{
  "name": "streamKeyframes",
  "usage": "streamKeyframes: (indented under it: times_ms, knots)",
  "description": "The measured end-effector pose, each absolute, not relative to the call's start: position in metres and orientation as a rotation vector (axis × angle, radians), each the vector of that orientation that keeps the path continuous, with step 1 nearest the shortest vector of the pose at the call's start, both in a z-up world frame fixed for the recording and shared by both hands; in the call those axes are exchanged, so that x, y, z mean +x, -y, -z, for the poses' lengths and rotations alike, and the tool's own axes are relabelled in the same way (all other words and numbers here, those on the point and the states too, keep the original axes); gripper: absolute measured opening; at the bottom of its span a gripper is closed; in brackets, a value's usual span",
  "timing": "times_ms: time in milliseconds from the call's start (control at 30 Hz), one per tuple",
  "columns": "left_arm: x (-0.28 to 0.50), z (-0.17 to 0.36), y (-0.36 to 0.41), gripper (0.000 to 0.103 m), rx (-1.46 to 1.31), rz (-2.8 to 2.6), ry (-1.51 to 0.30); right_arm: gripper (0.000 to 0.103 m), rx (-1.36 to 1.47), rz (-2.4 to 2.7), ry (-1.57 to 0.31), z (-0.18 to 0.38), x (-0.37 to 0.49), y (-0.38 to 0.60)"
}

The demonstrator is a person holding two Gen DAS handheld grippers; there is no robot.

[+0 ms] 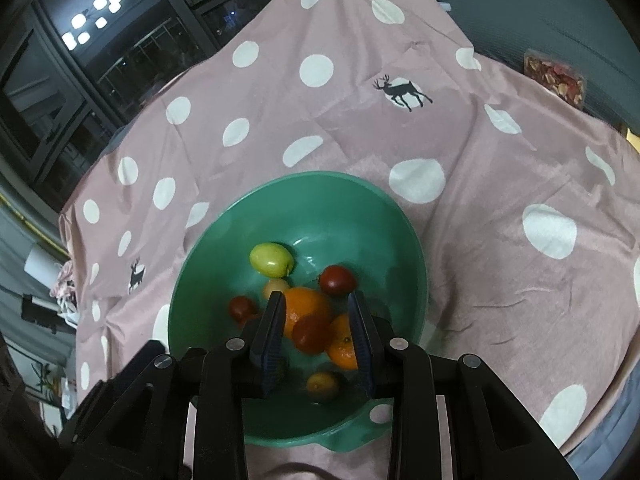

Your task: Organize fruits

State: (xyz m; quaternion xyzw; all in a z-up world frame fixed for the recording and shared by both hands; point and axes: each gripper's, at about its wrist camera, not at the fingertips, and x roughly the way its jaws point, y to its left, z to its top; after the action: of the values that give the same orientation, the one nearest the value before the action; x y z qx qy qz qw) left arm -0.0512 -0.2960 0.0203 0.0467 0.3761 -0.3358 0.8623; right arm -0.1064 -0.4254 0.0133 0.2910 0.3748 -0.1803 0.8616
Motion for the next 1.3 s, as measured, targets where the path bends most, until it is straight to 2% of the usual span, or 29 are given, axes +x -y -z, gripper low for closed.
streamKeyframes:
  times_ms: [67, 133, 200, 333, 733, 1300]
  knots:
    - [-0.055, -0.027, 0.292, 0.083, 0.091, 0.699, -0.762, 0.046, 0.600, 0.385, -0.773, -0.017, -0.109, 0.424]
    - [-0.059, -0.034, 0.288, 0.089, 0.092, 0.694, -0.745, 0.051, 0.591, 0.391, -0.752, -0.022, -0.112, 0.424]
    - [-0.062, -0.041, 0.286, 0.100, 0.098, 0.681, -0.721, 0.056, 0.585, 0.394, -0.732, -0.026, -0.115, 0.423]
    - [-0.072, -0.052, 0.278, 0.102, 0.117, 0.643, -0.662, 0.063, 0.569, 0.395, -0.693, -0.036, -0.122, 0.421]
    - [-0.076, -0.057, 0.262, 0.102, 0.072, 0.660, -0.685, 0.064, 0.467, 0.403, -0.668, -0.058, -0.134, 0.404]
    - [-0.080, -0.053, 0.257, 0.102, 0.079, 0.658, -0.691, 0.064, 0.452, 0.445, -0.679, -0.058, -0.137, 0.404]
